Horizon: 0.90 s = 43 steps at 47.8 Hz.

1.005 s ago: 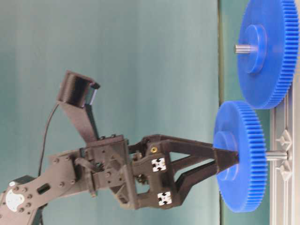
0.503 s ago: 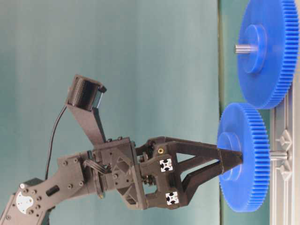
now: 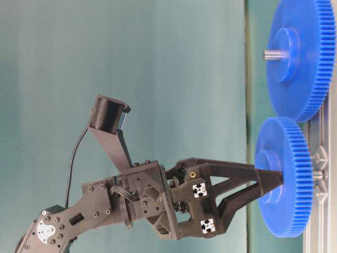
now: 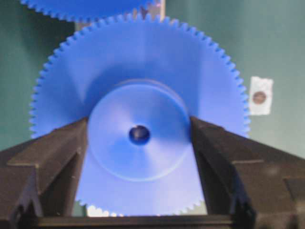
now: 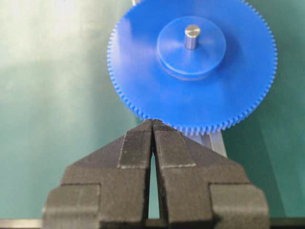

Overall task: Insert the small gear onto the shaft.
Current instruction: 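Align the gear's bore with the shaft and push it down, meshing teeth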

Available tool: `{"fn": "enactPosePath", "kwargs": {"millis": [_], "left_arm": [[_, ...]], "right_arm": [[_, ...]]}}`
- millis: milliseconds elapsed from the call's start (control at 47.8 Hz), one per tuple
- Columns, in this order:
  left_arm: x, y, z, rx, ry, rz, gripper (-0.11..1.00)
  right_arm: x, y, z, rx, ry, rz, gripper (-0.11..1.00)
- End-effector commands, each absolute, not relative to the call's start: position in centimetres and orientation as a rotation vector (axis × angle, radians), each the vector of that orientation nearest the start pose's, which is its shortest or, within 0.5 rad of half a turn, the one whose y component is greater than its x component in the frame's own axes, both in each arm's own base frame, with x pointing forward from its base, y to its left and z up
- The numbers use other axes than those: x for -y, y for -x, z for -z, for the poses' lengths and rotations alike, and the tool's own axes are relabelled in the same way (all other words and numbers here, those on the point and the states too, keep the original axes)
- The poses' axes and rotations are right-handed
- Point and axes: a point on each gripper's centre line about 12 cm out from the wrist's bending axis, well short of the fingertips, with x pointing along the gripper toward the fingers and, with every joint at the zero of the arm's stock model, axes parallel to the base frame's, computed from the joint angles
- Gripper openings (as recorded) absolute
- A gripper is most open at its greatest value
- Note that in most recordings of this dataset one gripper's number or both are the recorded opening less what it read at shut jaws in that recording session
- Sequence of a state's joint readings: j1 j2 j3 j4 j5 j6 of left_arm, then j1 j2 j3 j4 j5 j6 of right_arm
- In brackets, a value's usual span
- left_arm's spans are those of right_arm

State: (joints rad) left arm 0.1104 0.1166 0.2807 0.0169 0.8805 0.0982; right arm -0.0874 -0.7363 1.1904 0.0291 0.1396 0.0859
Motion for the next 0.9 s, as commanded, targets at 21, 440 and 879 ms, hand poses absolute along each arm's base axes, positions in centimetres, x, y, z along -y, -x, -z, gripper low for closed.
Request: {"fn": "enactPosePath", "kwargs": {"millis": [21,440,879], "left_arm": [[-5.7,-40.0,-19.7,-1.267,-0.026,-0.059,0.69],[-5.7,-40.1,-20.1,-1.262,-0.027,-0.06,0.69],[-5.7,-40.3,-21.3,-1.244,-0.029,-0.061,0.69]], "right_arm": [[1.9,-21.2,-19.5,-0.574,-0.148,0.12,0.06],[1.9,-21.2,-19.5,-0.575,-0.148,0.12,0.06],[1.8,-21.2,-19.5,-0.571,-0.147,0.119,0.06]]}}
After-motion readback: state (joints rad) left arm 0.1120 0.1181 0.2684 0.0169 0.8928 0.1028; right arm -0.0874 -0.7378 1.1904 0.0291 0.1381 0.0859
